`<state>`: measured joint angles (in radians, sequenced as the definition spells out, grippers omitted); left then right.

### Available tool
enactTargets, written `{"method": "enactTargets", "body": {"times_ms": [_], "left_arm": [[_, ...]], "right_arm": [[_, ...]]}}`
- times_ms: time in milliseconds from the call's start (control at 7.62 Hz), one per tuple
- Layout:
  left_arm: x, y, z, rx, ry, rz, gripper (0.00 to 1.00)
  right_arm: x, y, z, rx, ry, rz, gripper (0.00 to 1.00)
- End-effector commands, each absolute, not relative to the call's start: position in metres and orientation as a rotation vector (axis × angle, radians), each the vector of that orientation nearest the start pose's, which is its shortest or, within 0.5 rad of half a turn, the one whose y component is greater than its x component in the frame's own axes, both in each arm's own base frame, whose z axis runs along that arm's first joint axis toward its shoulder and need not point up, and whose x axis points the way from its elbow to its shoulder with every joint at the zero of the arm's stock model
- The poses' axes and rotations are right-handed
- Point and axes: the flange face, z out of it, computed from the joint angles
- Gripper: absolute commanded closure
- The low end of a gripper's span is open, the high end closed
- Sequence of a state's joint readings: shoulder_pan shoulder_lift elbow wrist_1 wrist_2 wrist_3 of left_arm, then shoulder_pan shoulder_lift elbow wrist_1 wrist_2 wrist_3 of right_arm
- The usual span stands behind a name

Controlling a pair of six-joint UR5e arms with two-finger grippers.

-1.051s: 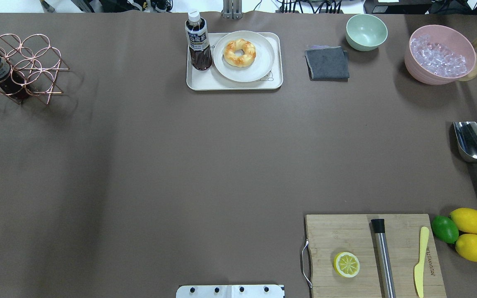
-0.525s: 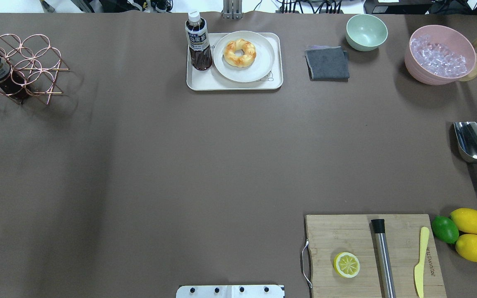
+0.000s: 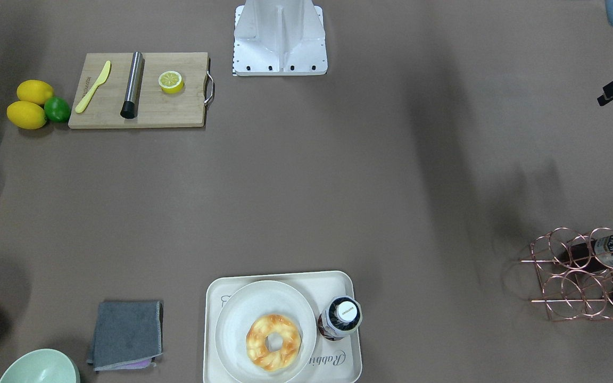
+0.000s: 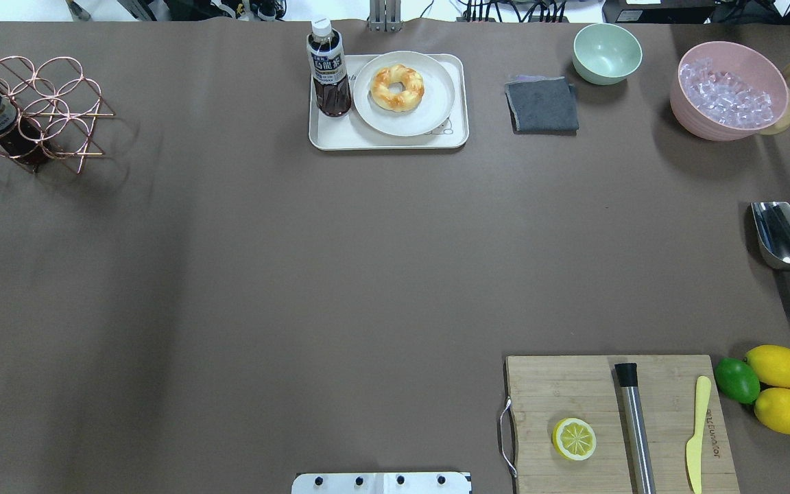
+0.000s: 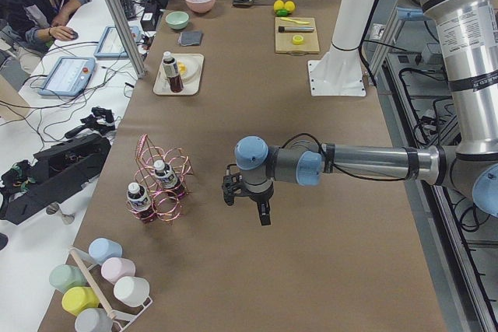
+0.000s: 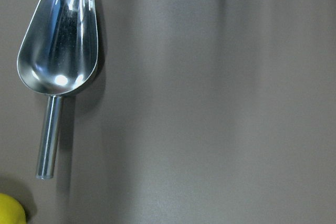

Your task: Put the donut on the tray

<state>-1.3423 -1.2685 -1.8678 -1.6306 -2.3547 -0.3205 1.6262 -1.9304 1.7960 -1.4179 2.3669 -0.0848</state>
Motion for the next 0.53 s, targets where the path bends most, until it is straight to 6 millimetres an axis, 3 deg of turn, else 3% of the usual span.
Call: {"method": "enactTargets", "body": {"times_ms": [0,394], "left_arm": [[0.0227,-0.3730,0.6363,-0.165,0.768,-0.065,0.02],[0.0227,-0.3729,0.6371,-0.166,0.767,-0.065,0.02]], "right_arm": [[0.0872,-0.3274,0.6882,0.067,-0.783,-0.014,0.00],[0.0886,-0.3336,0.6877,0.069,-0.769,-0.009,0.00]]}}
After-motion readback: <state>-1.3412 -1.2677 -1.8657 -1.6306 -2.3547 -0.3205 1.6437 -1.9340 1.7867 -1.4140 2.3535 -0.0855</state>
